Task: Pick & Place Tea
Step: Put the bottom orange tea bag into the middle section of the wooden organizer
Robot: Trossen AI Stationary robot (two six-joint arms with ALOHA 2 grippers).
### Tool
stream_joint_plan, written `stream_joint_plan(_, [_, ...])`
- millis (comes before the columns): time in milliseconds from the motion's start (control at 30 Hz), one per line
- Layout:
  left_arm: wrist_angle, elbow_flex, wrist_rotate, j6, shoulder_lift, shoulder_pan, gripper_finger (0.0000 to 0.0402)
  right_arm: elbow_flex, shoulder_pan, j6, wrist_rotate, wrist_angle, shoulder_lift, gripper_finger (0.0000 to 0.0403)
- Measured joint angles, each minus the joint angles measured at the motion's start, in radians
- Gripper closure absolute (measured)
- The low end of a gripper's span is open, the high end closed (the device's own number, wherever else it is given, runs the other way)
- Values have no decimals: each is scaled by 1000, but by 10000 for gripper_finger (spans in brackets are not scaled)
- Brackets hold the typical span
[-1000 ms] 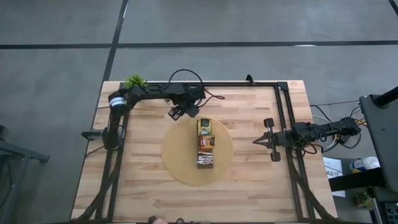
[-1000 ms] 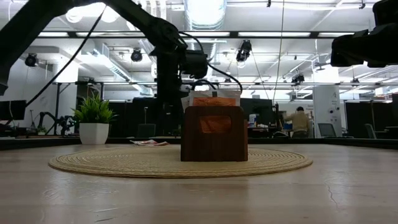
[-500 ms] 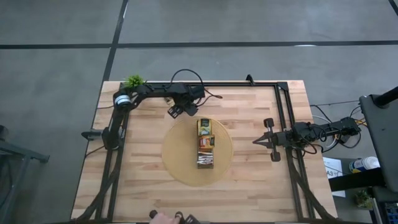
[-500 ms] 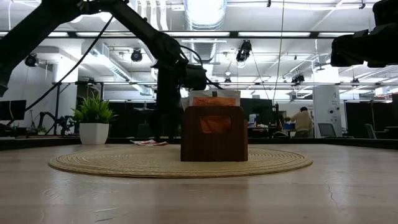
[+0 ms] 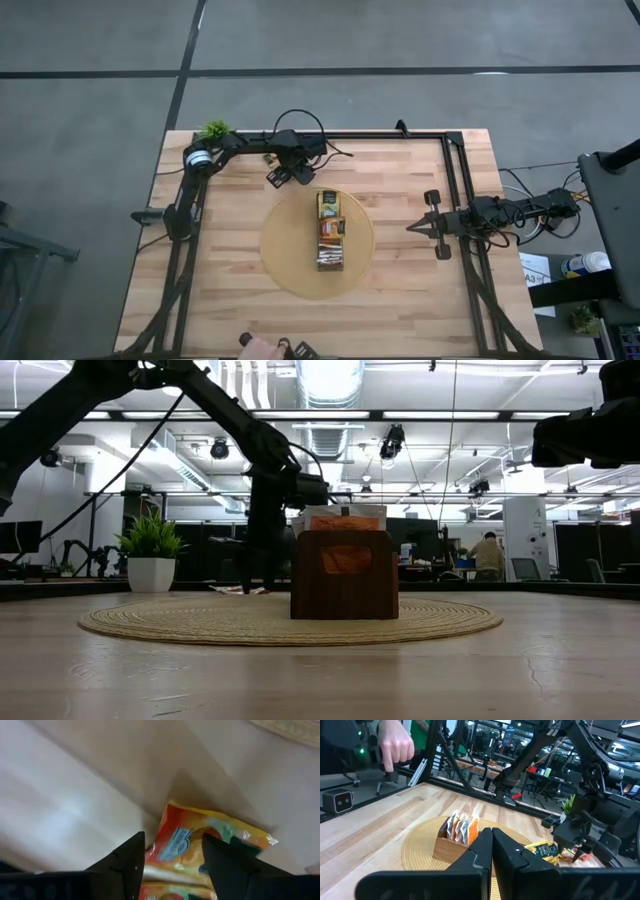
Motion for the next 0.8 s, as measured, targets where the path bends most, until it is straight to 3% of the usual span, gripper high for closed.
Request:
stream_joint_plan(233, [-4,2,13,-12,31,-3,263,0,0,0,0,0,0,394])
stream_joint_plan(467, [-24,12,-8,-195,19,-6,381,0,0,0,0,0,0,394])
stream_joint_plan(800, [-129,13,-16,-679,-94,-12,393,0,0,0,0,0,0,394])
